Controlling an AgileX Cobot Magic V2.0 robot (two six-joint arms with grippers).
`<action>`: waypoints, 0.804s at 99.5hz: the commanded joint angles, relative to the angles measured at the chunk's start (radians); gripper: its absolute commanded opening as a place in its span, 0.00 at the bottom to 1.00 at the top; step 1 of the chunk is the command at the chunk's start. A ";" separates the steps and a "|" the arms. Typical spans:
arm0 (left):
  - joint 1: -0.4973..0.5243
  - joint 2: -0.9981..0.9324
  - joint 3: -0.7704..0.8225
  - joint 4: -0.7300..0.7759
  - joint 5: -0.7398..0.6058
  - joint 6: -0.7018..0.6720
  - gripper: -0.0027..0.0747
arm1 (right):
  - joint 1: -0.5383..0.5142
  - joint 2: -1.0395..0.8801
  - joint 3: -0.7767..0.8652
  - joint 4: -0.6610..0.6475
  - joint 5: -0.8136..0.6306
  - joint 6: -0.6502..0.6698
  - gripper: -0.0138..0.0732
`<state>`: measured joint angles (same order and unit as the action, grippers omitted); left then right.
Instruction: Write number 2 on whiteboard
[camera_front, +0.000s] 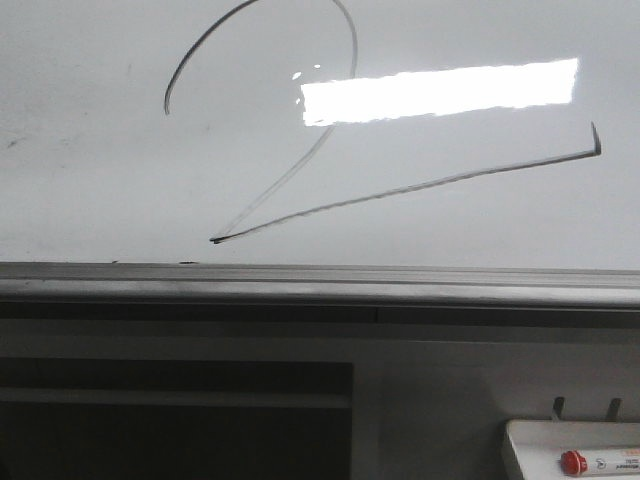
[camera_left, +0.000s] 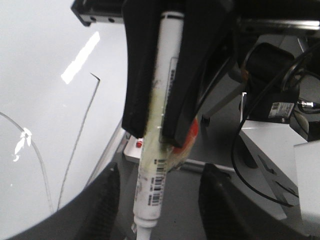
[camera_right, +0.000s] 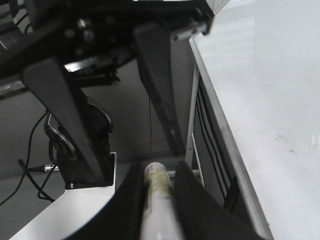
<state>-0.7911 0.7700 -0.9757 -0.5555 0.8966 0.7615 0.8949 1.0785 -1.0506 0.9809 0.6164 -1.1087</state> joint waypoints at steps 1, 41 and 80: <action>-0.006 0.023 -0.035 -0.043 -0.042 -0.001 0.43 | 0.017 -0.014 -0.031 0.036 -0.064 -0.020 0.09; -0.006 0.062 -0.035 -0.043 -0.093 -0.001 0.01 | 0.021 -0.014 -0.031 0.060 -0.033 -0.020 0.10; 0.003 0.061 -0.012 0.016 -0.165 -0.105 0.01 | -0.033 -0.089 -0.031 0.043 -0.249 -0.020 0.88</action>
<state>-0.7930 0.8327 -0.9718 -0.5447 0.8351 0.7252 0.8981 1.0545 -1.0506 0.9972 0.4824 -1.1163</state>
